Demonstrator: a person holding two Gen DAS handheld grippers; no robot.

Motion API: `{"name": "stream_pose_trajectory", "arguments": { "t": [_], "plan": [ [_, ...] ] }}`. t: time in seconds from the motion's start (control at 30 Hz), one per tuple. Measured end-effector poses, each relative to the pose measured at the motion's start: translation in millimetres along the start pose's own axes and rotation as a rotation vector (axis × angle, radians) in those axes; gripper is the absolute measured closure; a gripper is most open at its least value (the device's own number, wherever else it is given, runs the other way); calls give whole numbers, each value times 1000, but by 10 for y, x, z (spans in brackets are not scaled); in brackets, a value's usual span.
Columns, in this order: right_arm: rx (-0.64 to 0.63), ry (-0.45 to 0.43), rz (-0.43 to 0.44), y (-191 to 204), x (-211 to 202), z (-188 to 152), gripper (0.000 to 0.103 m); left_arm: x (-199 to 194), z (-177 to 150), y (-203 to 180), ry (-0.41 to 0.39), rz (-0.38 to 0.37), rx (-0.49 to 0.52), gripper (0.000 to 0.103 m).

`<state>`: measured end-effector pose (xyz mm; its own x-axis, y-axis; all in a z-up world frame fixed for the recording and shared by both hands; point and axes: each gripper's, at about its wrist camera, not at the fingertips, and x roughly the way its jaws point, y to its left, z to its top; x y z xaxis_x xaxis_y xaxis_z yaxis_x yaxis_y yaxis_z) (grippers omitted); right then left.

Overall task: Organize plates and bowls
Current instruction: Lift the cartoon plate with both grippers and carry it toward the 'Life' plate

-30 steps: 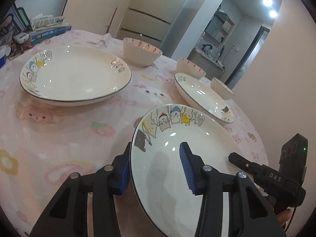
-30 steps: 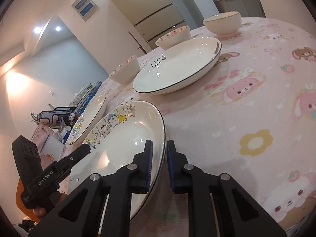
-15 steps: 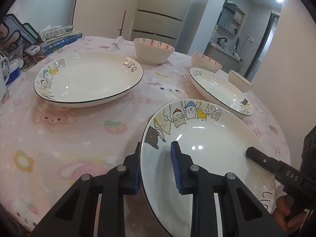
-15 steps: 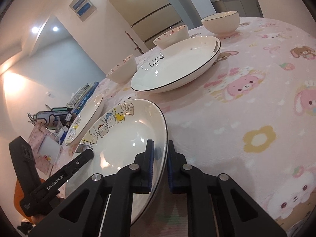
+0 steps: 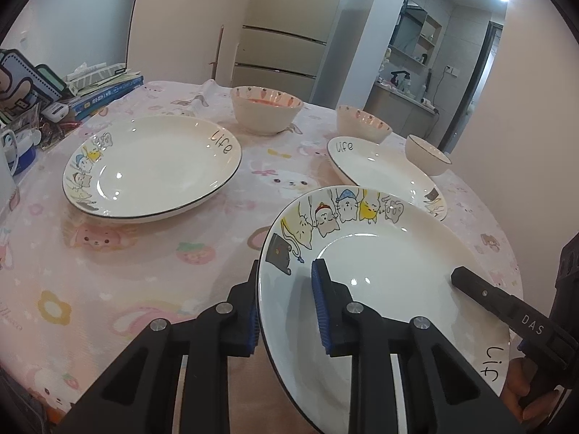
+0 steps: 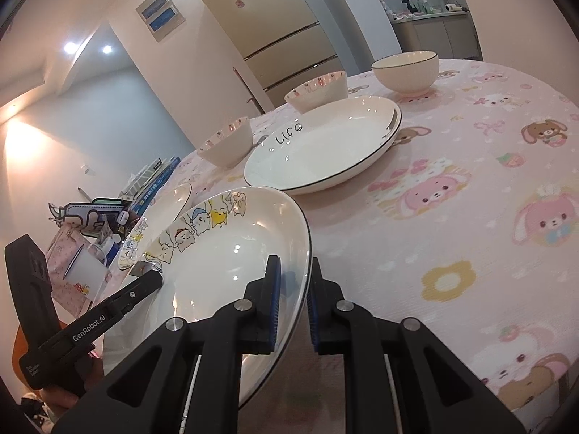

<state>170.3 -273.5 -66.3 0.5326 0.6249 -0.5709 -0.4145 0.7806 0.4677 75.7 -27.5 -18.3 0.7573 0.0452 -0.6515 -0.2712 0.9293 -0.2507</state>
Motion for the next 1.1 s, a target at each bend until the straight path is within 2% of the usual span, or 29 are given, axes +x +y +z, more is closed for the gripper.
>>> {"name": "stream_pose_trajectory", "arguments": {
  "t": [0.17, 0.33, 0.57, 0.7, 1.0, 1.1],
  "plan": [
    [-20, -20, -36, -6, -110, 107, 87, -43, 179, -243, -30, 17, 92, 76],
    [-33, -86, -48, -27, -244, 260, 87, 9, 407, -344, -36, -54, 71, 76],
    [-29, -154, -29, -105, -356, 493, 87, 35, 613, -488, -71, -96, 55, 76],
    [-39, -189, -26, -108, -373, 676, 87, 48, 748, -583, -100, -85, 70, 76],
    [-36, -191, 10, -194, -186, 1044, 87, 338, 1102, -595, -87, -96, 48, 76],
    [-47, -200, 18, -230, -140, 1149, 87, 412, 1230, -563, -64, -129, 24, 76]
  ]
}}
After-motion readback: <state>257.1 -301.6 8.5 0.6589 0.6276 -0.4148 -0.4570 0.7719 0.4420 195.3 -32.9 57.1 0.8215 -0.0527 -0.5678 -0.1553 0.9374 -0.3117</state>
